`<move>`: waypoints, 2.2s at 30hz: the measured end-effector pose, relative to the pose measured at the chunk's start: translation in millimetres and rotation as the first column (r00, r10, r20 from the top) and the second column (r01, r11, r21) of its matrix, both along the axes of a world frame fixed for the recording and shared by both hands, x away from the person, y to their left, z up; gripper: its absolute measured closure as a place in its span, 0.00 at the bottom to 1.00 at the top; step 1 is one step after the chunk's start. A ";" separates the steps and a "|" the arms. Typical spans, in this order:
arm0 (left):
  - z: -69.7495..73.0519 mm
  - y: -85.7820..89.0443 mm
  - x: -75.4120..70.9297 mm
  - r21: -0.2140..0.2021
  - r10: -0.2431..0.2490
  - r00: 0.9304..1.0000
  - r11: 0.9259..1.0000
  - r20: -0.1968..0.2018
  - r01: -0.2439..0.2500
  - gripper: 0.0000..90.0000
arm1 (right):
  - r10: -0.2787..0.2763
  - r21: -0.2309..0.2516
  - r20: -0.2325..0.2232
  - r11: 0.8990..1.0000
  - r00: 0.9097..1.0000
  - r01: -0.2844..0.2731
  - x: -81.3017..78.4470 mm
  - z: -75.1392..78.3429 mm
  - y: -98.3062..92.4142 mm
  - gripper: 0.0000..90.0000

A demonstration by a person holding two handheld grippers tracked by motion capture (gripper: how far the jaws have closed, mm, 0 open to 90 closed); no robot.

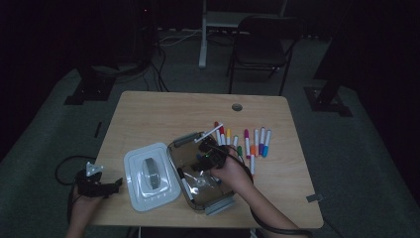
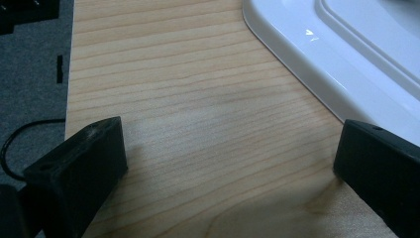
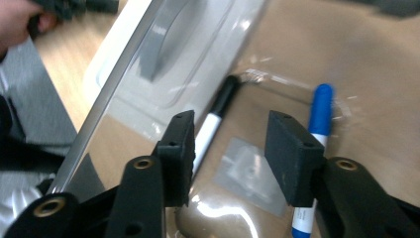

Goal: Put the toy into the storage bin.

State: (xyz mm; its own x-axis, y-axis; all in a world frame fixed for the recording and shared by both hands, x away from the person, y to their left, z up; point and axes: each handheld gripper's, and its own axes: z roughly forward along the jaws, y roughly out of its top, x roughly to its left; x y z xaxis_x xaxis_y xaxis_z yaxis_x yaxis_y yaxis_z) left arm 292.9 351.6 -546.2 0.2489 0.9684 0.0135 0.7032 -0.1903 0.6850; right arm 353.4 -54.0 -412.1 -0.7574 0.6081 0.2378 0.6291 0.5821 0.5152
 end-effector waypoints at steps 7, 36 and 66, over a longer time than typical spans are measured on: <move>0.1 0.0 0.0 0.000 0.000 1.000 1.000 -0.001 0.000 0.01 | -0.055 0.093 0.040 0.994 0.998 0.051 -4.8 15.2 -32.1 0.56; 0.0 0.0 -0.1 -0.001 0.000 1.000 1.000 -0.001 0.000 0.01 | -0.514 0.157 0.138 0.855 0.847 0.494 19.0 -4.9 -205.4 0.54; 0.0 0.0 -0.1 -0.001 0.000 1.000 1.000 -0.001 0.000 0.01 | -0.731 -0.036 0.037 0.680 0.681 0.732 108.7 -99.9 -232.2 0.73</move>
